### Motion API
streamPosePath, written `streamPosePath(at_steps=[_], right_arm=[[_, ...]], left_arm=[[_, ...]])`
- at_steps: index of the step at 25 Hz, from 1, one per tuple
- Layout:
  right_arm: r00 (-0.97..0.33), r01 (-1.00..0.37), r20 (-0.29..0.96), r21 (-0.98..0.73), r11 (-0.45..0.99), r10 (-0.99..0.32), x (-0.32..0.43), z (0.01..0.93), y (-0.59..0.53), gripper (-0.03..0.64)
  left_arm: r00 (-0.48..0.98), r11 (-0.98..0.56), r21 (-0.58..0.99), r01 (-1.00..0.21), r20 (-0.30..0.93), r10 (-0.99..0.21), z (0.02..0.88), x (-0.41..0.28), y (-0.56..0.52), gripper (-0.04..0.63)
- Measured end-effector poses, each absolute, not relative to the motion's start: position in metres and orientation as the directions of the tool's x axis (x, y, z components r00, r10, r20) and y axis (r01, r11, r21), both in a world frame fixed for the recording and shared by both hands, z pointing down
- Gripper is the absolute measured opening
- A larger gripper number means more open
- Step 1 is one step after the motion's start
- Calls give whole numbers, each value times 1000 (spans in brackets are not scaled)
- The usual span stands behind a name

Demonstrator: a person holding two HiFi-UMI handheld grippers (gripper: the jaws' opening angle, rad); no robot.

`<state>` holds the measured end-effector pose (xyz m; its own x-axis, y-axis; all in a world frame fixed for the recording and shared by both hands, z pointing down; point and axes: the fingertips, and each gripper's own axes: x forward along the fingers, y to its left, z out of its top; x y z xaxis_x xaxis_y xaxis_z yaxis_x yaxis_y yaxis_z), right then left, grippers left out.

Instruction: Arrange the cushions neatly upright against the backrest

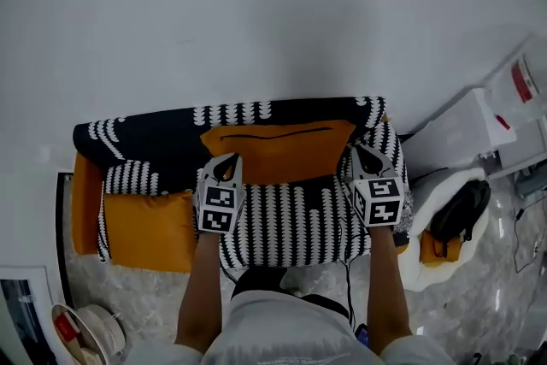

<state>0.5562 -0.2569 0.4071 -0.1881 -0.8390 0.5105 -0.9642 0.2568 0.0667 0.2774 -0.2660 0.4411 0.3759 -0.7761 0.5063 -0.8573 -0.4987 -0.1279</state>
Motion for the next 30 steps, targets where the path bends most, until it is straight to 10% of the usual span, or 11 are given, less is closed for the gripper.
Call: streamPosePath(at_steps=[30], right_arm=[[-567, -802, 308, 6, 597, -764, 429, 302, -16, 3]], left_arm=[[-23, -44, -182, -982, 350, -937, 314, 159, 71, 18]])
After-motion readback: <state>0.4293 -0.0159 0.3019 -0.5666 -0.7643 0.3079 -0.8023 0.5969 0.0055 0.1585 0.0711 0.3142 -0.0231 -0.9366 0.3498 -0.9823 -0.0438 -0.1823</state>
